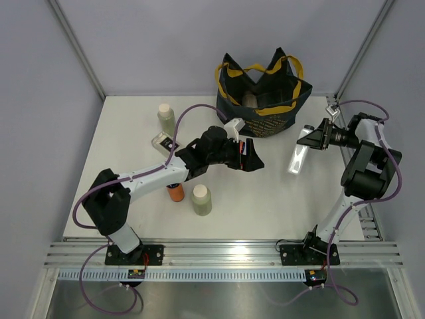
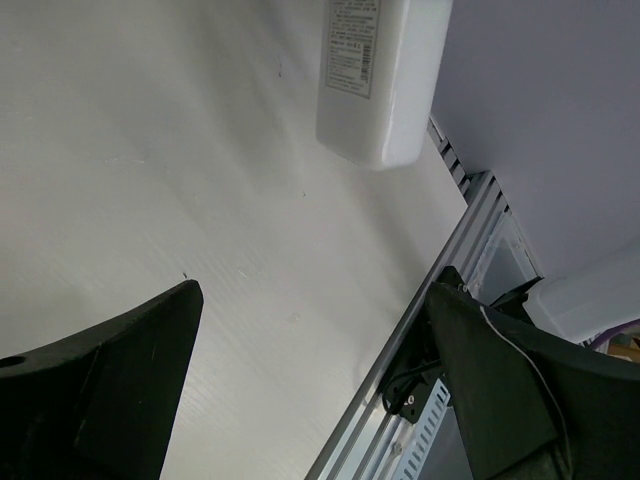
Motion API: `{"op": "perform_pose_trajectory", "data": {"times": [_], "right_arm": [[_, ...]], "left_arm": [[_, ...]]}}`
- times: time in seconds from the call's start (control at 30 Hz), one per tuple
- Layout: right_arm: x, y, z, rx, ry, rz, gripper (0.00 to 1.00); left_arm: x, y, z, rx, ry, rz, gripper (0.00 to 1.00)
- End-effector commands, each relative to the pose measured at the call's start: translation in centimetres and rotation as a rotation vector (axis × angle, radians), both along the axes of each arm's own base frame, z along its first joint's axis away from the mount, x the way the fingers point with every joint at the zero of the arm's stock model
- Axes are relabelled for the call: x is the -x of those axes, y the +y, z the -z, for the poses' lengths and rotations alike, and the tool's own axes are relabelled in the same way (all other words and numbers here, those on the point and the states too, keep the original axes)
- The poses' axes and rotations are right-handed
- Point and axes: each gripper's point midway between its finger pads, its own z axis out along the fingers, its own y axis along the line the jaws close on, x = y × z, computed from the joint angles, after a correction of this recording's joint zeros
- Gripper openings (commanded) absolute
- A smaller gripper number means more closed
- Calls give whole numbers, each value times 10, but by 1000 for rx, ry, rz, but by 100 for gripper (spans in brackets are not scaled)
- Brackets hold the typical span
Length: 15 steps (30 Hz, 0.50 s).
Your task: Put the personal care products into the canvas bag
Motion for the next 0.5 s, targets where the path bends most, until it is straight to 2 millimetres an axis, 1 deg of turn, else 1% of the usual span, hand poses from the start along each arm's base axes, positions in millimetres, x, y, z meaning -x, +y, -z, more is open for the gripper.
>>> {"op": "perform_pose_trajectory", "data": {"times": [0.0,0.1,0.23,0.27,0.33,0.37,0.43,0.47], "right_arm": [[30,25,-109,-228,101,43,0],[39,30,-145,-209,11,39,0],[47,36,-178,-209,-60,28,0],[47,37,-190,-214,-79,23,0],[50,43,-203,-220,-104,2,0],[50,46,-213,-221,-122,-10,0],[48,52,-220,-231,-127,-34,0],[49,60,-231,-227,-147,-68,0]], "left_arm": [[-6,-6,-34,38,-97,19,99],[-8,1,-39,25,-127,6,99],[-8,6,-44,23,-138,-3,99],[-8,7,-45,25,-141,-6,99],[-8,7,-47,29,-142,-7,99],[-9,7,-47,29,-141,-9,99],[-9,6,-47,32,-142,-8,99],[-9,6,-47,31,-141,-8,99]]}}
